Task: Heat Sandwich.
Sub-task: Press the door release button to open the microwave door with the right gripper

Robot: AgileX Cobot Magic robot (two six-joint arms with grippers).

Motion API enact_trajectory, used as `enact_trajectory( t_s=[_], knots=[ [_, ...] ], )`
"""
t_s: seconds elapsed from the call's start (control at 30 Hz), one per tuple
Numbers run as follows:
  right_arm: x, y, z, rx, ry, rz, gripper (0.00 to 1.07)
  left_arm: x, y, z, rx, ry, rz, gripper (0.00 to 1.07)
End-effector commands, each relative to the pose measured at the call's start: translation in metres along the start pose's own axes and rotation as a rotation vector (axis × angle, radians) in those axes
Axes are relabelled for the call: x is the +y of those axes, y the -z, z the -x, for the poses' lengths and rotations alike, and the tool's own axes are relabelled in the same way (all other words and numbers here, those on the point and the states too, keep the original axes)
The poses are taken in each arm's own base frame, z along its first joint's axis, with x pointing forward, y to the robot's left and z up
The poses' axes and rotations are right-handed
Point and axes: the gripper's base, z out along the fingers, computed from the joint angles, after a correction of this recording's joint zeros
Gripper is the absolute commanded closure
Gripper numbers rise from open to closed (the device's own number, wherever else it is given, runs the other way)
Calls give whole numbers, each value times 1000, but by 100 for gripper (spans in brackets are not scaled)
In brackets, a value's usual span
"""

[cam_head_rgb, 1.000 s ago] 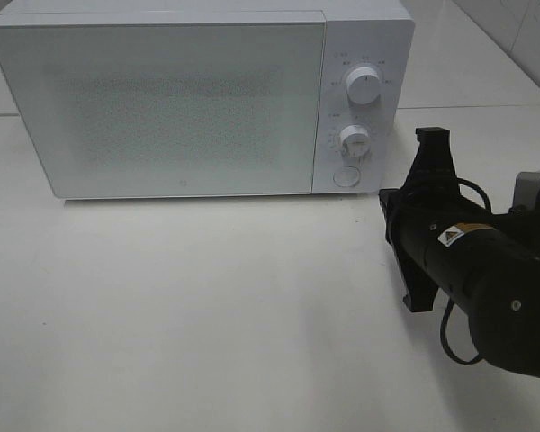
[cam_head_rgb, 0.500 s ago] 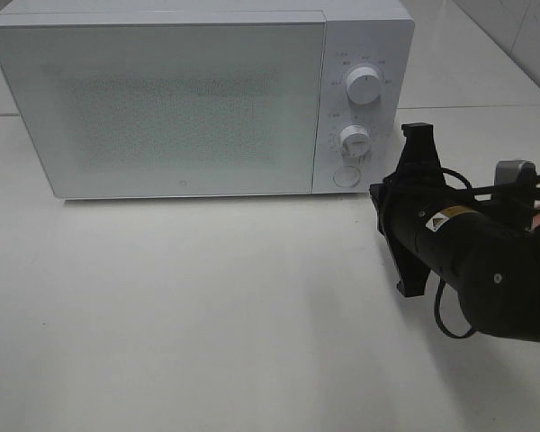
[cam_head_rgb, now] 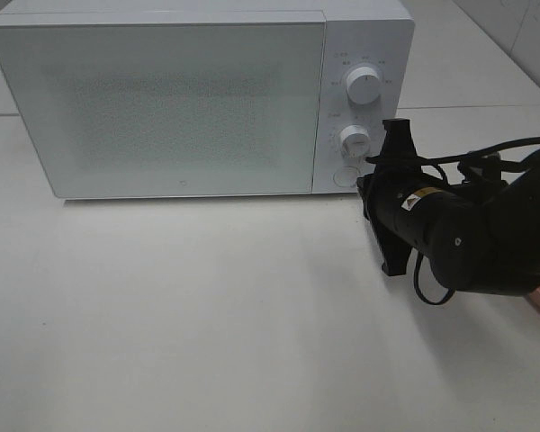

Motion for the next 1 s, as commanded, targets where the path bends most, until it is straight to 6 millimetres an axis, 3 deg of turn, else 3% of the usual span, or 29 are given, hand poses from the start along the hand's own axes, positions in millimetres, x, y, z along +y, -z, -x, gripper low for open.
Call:
enact_trajectory(
  t_s=[0.03, 0.4, 0.63, 1.0],
  knots=[
    [3, -11, 1, 11, 9, 1, 107, -1, 3, -2, -28, 3, -10, 9],
    [6, -37, 7, -4, 1, -9, 107, -1, 3, -2, -28, 3, -10, 9],
    [3, -53, 1, 13, -5, -21, 107, -1, 3, -2, -28, 3, -10, 9],
    [10, -65, 8, -30, -25, 30, 107, -1, 3, -2, -28, 3, -10, 9]
  ],
)
